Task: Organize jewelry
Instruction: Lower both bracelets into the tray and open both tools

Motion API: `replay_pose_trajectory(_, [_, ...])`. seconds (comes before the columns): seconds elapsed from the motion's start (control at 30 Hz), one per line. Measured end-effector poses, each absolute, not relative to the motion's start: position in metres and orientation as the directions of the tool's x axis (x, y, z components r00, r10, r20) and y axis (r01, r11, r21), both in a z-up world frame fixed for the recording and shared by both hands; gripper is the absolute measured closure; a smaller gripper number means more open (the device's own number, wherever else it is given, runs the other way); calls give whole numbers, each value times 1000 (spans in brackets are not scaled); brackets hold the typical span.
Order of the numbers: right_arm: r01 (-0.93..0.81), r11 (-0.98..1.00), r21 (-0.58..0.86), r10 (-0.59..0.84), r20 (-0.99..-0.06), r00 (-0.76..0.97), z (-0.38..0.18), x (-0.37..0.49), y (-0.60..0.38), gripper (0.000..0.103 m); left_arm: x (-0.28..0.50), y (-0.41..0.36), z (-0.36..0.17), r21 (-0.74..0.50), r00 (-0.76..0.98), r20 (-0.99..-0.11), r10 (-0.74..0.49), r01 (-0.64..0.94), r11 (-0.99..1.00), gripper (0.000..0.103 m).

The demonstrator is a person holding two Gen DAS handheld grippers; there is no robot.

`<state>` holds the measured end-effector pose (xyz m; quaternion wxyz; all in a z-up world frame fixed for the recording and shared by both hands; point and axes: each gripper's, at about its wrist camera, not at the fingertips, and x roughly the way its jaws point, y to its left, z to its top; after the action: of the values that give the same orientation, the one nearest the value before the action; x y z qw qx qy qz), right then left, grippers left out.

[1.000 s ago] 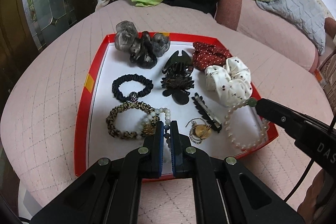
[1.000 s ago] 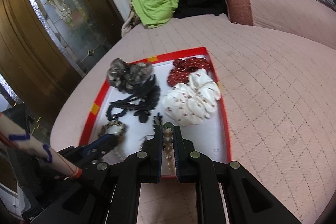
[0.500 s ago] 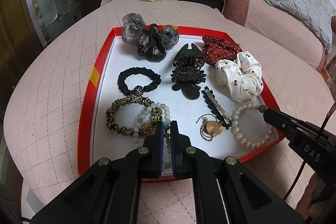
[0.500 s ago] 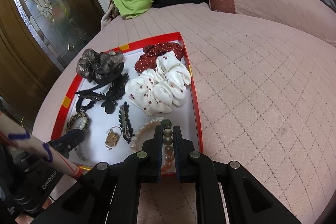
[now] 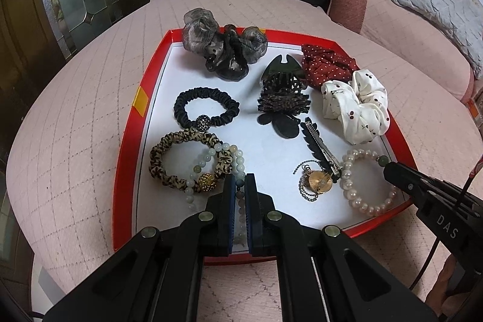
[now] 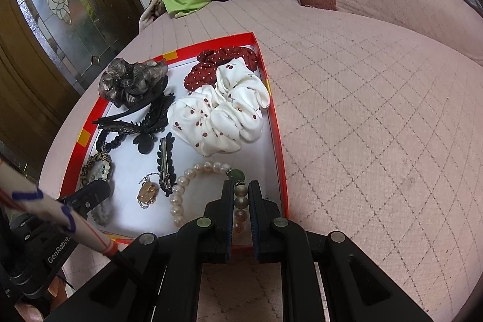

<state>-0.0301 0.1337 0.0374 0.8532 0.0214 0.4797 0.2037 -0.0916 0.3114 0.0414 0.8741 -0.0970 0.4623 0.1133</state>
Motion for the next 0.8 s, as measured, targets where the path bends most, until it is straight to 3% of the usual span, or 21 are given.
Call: replay_pose_trajectory(0.8, [-348,912,216,365,-815,450,36,-38,141,92,-90,313,38,-64,535,-838,109,-295,953,97])
